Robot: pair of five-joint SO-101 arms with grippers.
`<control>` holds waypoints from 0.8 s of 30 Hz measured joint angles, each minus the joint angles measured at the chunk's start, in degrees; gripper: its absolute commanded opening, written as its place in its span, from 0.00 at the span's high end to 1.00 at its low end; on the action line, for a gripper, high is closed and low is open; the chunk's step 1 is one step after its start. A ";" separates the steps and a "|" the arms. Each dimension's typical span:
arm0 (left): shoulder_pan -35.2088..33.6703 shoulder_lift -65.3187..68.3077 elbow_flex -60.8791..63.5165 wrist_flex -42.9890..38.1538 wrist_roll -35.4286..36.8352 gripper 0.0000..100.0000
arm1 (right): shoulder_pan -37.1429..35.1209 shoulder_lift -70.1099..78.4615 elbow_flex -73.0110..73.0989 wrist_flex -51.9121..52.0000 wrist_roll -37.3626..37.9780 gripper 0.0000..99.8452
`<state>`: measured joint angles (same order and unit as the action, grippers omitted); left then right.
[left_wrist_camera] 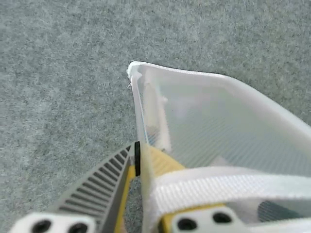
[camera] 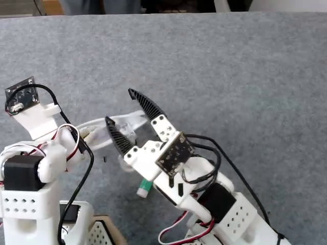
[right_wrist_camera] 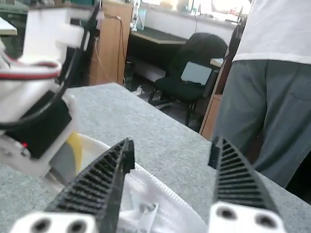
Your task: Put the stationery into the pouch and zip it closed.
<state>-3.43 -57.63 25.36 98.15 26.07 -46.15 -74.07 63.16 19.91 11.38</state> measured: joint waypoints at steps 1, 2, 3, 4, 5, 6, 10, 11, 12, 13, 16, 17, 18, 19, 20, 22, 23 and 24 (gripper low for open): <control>0.00 0.00 0.00 0.00 0.00 0.97 | 1.32 0.00 -1.23 1.32 0.00 0.81; 0.00 0.00 0.00 0.00 0.00 0.97 | 2.90 0.00 -2.73 3.08 0.00 0.82; 0.00 -0.09 0.00 0.00 0.00 0.97 | 4.66 0.00 -4.31 5.45 0.00 0.82; 0.00 -0.09 0.00 0.00 0.00 0.97 | 7.03 0.00 -5.89 8.18 0.09 0.82; 0.00 -0.09 0.00 0.00 0.00 0.97 | 9.67 0.00 -7.12 11.25 0.09 0.82; 0.00 -0.09 0.00 0.00 0.00 0.97 | 12.22 0.00 -8.09 14.24 0.09 0.82; 0.00 -0.09 0.00 -0.88 0.00 0.97 | 20.04 0.00 -9.49 26.64 0.09 0.82; 0.00 -0.09 0.00 -0.88 0.00 0.97 | 20.75 0.00 -9.49 29.80 0.09 0.82; 0.00 -0.09 0.00 -0.97 0.00 0.97 | 20.92 0.00 -9.49 32.53 0.09 0.82; 0.00 -0.09 0.00 -0.97 0.00 0.97 | 21.19 0.00 -9.49 34.64 0.09 0.82; 0.00 -0.09 0.00 -0.97 0.00 0.97 | 21.98 0.09 -8.18 37.63 -2.81 0.82; 0.00 -0.09 0.00 -0.97 0.00 0.97 | 22.59 0.70 -7.91 38.07 -4.84 0.82; 0.00 -0.09 0.00 -0.97 0.00 0.97 | 23.38 1.49 -7.91 38.24 -7.30 0.82; 0.00 -0.09 0.00 -0.97 0.00 0.97 | 24.26 2.64 -7.91 38.24 -9.67 0.82; 0.00 -0.09 0.00 -0.97 0.00 0.97 | 24.97 4.13 -7.91 38.24 -11.69 0.82; 0.00 -0.09 0.00 -0.97 0.00 0.97 | 25.58 8.62 -7.91 38.24 -14.24 0.82; -0.09 -0.09 0.00 -0.97 0.00 0.97 | 25.67 11.34 -8.35 38.95 -14.77 0.82; -0.09 -0.09 0.00 -0.97 0.00 0.97 | 25.67 14.51 -9.58 39.91 -15.12 0.82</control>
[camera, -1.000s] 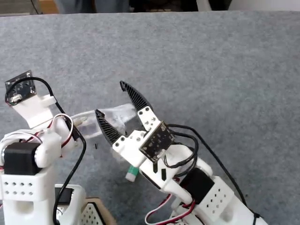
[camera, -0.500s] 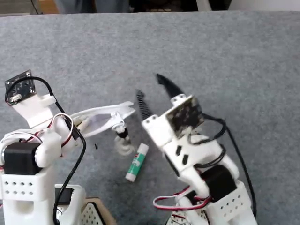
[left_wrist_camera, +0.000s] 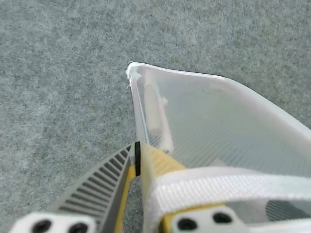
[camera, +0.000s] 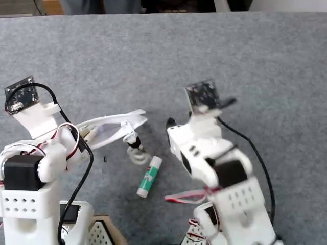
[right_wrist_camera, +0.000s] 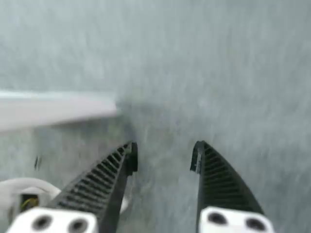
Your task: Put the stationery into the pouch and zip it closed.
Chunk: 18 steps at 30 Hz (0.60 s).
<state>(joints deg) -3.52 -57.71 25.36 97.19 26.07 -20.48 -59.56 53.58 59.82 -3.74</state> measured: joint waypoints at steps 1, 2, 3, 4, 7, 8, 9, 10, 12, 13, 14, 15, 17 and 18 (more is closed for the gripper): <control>0.00 0.00 0.00 0.00 0.00 0.97 | 0.00 3.34 -1.67 1.32 -0.18 0.82; 0.00 0.00 0.00 0.00 0.00 0.97 | 0.00 7.21 -3.69 2.99 -0.44 0.82; 0.00 0.00 0.00 0.00 0.00 0.97 | -0.09 11.16 -5.89 5.01 -0.62 0.82; 0.00 0.00 0.00 0.00 0.00 0.97 | -0.18 15.38 -8.35 7.47 -1.23 0.82; 0.00 0.00 0.00 0.00 0.00 0.97 | -0.79 28.13 -16.97 16.00 -6.24 0.82; 0.00 0.00 0.00 0.00 0.00 0.97 | -1.67 32.09 -20.13 18.90 -8.62 0.82; 0.00 0.00 0.00 0.00 0.00 0.97 | -2.81 35.69 -23.03 21.80 -10.99 0.82; 0.00 0.00 0.00 0.00 0.00 0.97 | -4.22 39.12 -25.93 24.62 -13.19 0.82; 0.00 0.00 0.00 0.00 0.00 0.97 | -6.95 45.19 -31.03 28.04 -16.26 0.82; 0.00 0.00 0.00 0.00 0.00 0.97 | -8.26 47.74 -32.97 29.19 -17.23 0.82; 0.00 0.00 0.00 0.00 0.00 0.97 | -9.49 49.93 -34.55 30.24 -17.76 0.82; -0.26 0.00 0.00 0.00 0.00 0.97 | -10.55 52.22 -35.60 30.86 -18.11 0.82; -1.85 0.00 0.00 0.00 0.00 0.97 | -12.66 56.53 -36.57 31.38 -18.46 0.82; -2.81 0.00 0.00 0.00 0.00 0.97 | -13.45 58.37 -36.66 31.47 -18.46 0.82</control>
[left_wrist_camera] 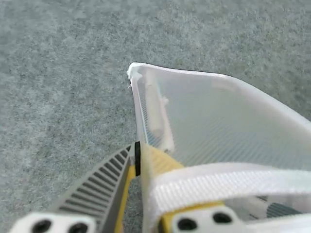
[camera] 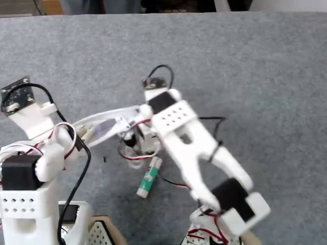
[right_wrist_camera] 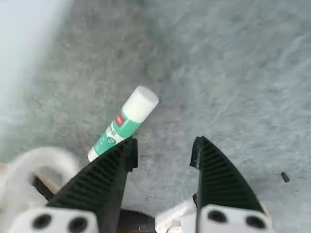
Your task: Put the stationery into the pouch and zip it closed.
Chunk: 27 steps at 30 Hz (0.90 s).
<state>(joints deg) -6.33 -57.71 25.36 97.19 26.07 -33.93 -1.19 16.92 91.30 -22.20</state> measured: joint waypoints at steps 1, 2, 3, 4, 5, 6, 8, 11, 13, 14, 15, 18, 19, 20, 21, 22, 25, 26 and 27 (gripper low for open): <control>-1.05 0.00 0.00 0.00 0.00 0.97 | -0.79 1.67 -0.26 0.00 0.00 0.82; -1.93 0.00 0.00 0.00 0.00 0.97 | -1.41 3.34 -0.62 0.00 -0.09 0.82; -2.81 0.00 0.00 0.00 0.00 0.97 | -1.93 4.84 -1.05 0.00 -0.18 0.82; -3.52 0.00 0.00 0.00 0.00 0.97 | -2.29 6.42 -1.58 0.00 -0.18 0.82; -4.31 0.00 0.00 0.00 0.00 0.97 | -2.46 7.74 -2.20 0.00 -0.18 0.82; -5.27 0.00 0.00 0.00 0.00 0.97 | -2.55 8.88 -2.81 0.00 -0.18 0.82; -7.12 0.00 -0.26 0.00 0.00 0.97 | -2.46 11.08 -3.60 0.18 -0.18 0.82; -9.85 0.09 -1.67 0.00 0.00 0.97 | -2.46 14.51 -3.87 0.18 -0.44 0.82; -10.99 0.09 -2.55 0.00 0.00 0.97 | -2.46 16.70 -3.87 1.05 -1.23 0.82; -11.25 0.09 -2.81 0.00 0.00 0.97 | -2.46 17.85 -3.96 1.58 -1.32 0.82; -11.34 0.09 -2.81 0.00 0.00 0.97 | -2.46 19.16 -4.40 2.02 -1.32 0.82; -11.69 0.09 -2.81 0.00 0.00 0.97 | -2.46 23.74 -6.86 3.87 -1.32 0.82; -11.69 0.09 -2.81 0.00 0.00 0.97 | -2.46 25.41 -8.09 4.57 -1.32 0.82; -11.69 0.09 -2.81 0.00 0.00 0.97 | -2.64 26.99 -9.41 5.36 -0.70 0.82; -11.69 0.09 -2.81 0.00 0.00 0.97 | -2.99 28.75 -11.08 6.24 -0.09 0.84; -11.69 0.09 -2.81 0.00 0.00 0.97 | -3.34 30.77 -12.66 7.03 0.26 0.85; -11.69 0.09 -2.81 0.00 0.00 0.97 | -3.60 36.66 -18.37 7.82 0.79 0.86; -11.69 0.09 -2.81 0.00 0.00 0.97 | -3.52 38.68 -20.66 8.00 0.97 0.86; -11.69 0.09 -2.81 0.00 0.00 0.97 | -3.43 40.62 -23.12 8.44 1.05 0.86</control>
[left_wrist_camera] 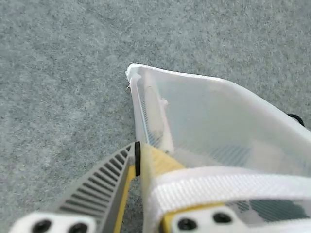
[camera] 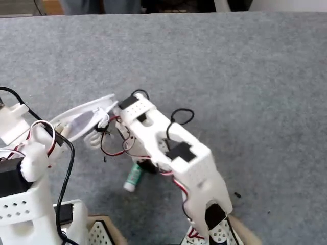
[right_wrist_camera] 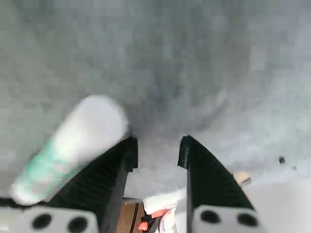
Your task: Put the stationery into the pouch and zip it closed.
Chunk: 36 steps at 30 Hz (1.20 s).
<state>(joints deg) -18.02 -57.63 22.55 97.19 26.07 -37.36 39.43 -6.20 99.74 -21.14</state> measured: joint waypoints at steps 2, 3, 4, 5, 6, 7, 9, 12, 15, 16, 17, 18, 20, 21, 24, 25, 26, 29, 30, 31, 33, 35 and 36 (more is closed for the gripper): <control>0.00 0.00 0.00 0.00 0.00 0.97 | -0.18 1.85 -4.57 0.79 0.09 0.86; 0.00 0.00 0.00 0.00 0.09 0.97 | -0.18 1.93 -6.42 0.44 0.09 0.86; 0.00 0.00 0.00 0.00 0.18 0.97 | -0.18 1.85 -7.82 0.44 0.09 0.86; 0.00 0.00 0.00 0.00 0.18 0.97 | -0.18 1.85 -8.70 0.44 0.09 0.86; 0.00 0.00 0.00 0.00 0.18 0.97 | -0.18 1.67 -9.14 0.53 0.09 0.86; 0.00 0.00 0.00 0.00 0.18 0.97 | -0.18 1.14 -9.14 0.53 0.09 0.86; -0.09 0.00 0.00 0.00 0.26 0.97 | -0.18 -0.97 -9.14 0.53 0.09 0.86; -1.23 0.00 -0.88 0.00 0.26 0.97 | -0.35 -6.33 -7.65 0.53 1.93 0.86; -5.71 0.00 -4.31 0.00 -0.44 0.97 | -2.11 -11.96 -7.56 0.53 2.46 0.86; -7.47 0.00 -5.36 0.00 -1.41 0.97 | -2.90 -13.63 -7.56 0.44 2.46 0.86; -8.88 0.00 -6.33 0.00 -2.29 0.97 | -3.60 -15.03 -7.56 -0.18 2.46 0.86; -10.02 0.00 -7.03 0.00 -3.08 0.97 | -4.40 -16.00 -7.56 -1.05 2.11 0.86; -11.25 -0.09 -7.74 0.00 -3.87 0.97 | -6.07 -16.88 -7.38 -3.43 0.70 0.86; -11.60 -0.09 -7.82 0.00 -4.13 0.97 | -6.86 -16.88 -6.95 -4.92 -0.09 0.86; -12.04 -0.09 -7.82 0.00 -4.40 0.97 | -9.41 -16.79 -6.24 -8.53 -1.58 0.84; -12.04 -0.09 -7.82 0.00 -4.57 0.97 | -10.29 -16.26 -6.24 -9.14 -1.85 0.81; -12.40 -0.09 -7.82 0.00 -4.66 0.97 | -10.73 -15.47 -6.24 -9.49 -2.02 0.77; -12.48 -0.09 -7.82 0.00 -4.75 0.97 | -11.16 -12.31 -6.07 -9.67 -2.29 0.59; -12.48 -0.09 -7.82 0.00 -4.75 0.97 | -11.25 -11.25 -6.07 -9.23 -2.29 0.54; -12.48 -0.09 -7.82 0.00 -4.66 0.97 | -11.43 -10.11 -6.07 -8.44 -2.37 0.50; -12.48 -0.09 -7.82 0.00 -4.66 0.97 | -11.69 -8.26 -6.07 -6.59 -2.37 0.46; -12.48 -0.09 -7.82 0.00 -4.66 0.97 | -11.87 -6.86 -6.68 -4.84 -2.37 0.48; -12.48 -0.09 -7.82 0.00 -4.66 0.97 | -11.87 -6.15 -7.38 -4.04 -2.37 0.50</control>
<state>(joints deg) -30.51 -57.71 14.73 97.19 21.41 -49.23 33.27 -13.58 95.69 -23.52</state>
